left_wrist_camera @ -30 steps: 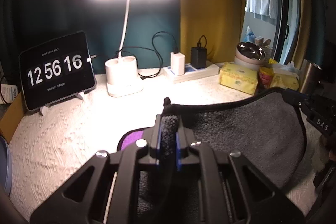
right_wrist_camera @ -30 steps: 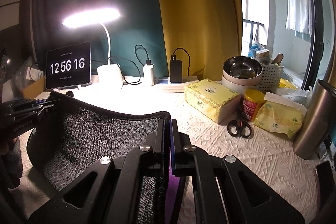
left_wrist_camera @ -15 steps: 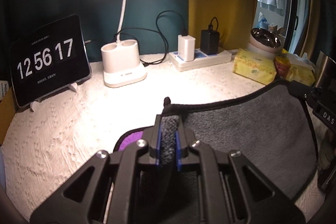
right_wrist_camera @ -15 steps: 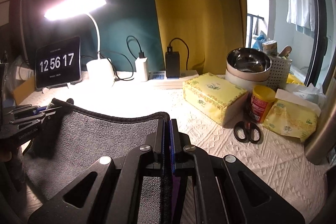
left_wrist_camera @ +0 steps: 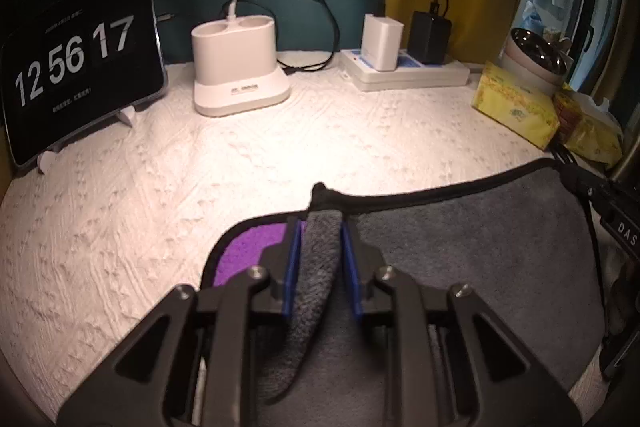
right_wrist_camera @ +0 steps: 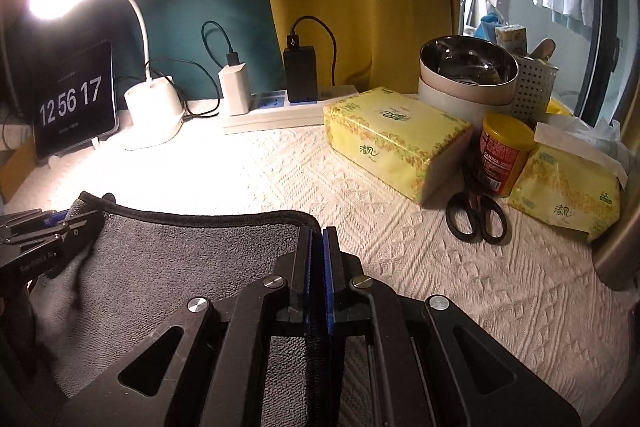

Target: Fold towel

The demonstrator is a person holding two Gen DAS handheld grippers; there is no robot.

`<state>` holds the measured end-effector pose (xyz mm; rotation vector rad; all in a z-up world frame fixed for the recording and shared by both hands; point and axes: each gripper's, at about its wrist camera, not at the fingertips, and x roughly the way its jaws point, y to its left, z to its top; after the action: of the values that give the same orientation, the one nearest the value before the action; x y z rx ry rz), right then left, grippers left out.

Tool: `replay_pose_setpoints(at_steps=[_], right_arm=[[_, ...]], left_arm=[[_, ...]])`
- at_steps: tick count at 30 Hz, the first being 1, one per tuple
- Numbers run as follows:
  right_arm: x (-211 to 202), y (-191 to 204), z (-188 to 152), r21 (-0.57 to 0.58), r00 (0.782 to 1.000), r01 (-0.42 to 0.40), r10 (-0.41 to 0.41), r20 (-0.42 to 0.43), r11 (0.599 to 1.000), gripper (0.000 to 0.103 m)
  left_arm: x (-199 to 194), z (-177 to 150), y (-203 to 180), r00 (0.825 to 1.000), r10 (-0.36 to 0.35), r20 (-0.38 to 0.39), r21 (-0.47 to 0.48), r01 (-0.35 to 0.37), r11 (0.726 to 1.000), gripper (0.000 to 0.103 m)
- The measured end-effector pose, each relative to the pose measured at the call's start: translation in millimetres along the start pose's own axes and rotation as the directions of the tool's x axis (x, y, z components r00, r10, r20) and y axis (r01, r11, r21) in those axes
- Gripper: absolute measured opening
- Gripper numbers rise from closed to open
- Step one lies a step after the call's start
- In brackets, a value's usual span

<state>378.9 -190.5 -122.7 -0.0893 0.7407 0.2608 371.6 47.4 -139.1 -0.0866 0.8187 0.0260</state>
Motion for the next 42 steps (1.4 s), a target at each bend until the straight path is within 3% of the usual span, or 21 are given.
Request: replay_pose_setpoints(at_steps=[1,3,6,8,11,20,27,42], right_arm=[[1.9,0.4,-0.1,-0.002,1.0,0.005,-0.005,-0.01,1.0,0.005],[6.4,1.0,-0.2,-0.003,0.999,0.013,-0.013,-0.033,1.0,0.005],[13.6,1.9,-0.2,-0.01,0.997,0.024,-0.025,-0.07,1.0,0.006],[17.4,2.7,-0.5,-0.014,0.995,0.035,-0.036,-0.09,0.999,0.016],[20.8,2.8,-0.3,-0.015,0.993,0.045,-0.046,-0.111,0.999,0.033],[10.6,-0.8,1.3,0.008,0.992,0.092,-0.091,-0.093,0.996,0.039],[-25.2,5.5,5.6,0.022,0.997,0.07,-0.07,-0.034,0.997,0.041],[-87.6,28.0,-11.1,0.003,1.0,0.016,-0.016,0.002,1.0,0.041]], left_arm=[[0.2,0.1,0.4,1.0,0.004,-0.002,-0.002,-0.004,1.0,0.027],[0.5,0.1,2.0,1.0,0.017,-0.006,-0.01,-0.017,1.0,0.05],[-0.6,1.0,5.7,1.0,0.005,-0.011,-0.034,-0.005,0.999,0.066],[-2.2,0.9,6.3,1.0,-0.002,-0.01,-0.041,0.001,0.999,0.069],[-7.0,0.5,7.1,1.0,0.0,-0.002,-0.048,0.0,0.999,0.072],[-39.7,-4.0,7.9,0.999,-0.004,0.046,-0.057,0.006,0.998,0.079],[-70.2,-12.0,5.1,0.997,-0.007,0.082,-0.052,0.012,0.999,0.079],[-135.3,-35.4,-17.4,0.986,-0.007,0.165,0.015,0.004,1.0,0.079]])
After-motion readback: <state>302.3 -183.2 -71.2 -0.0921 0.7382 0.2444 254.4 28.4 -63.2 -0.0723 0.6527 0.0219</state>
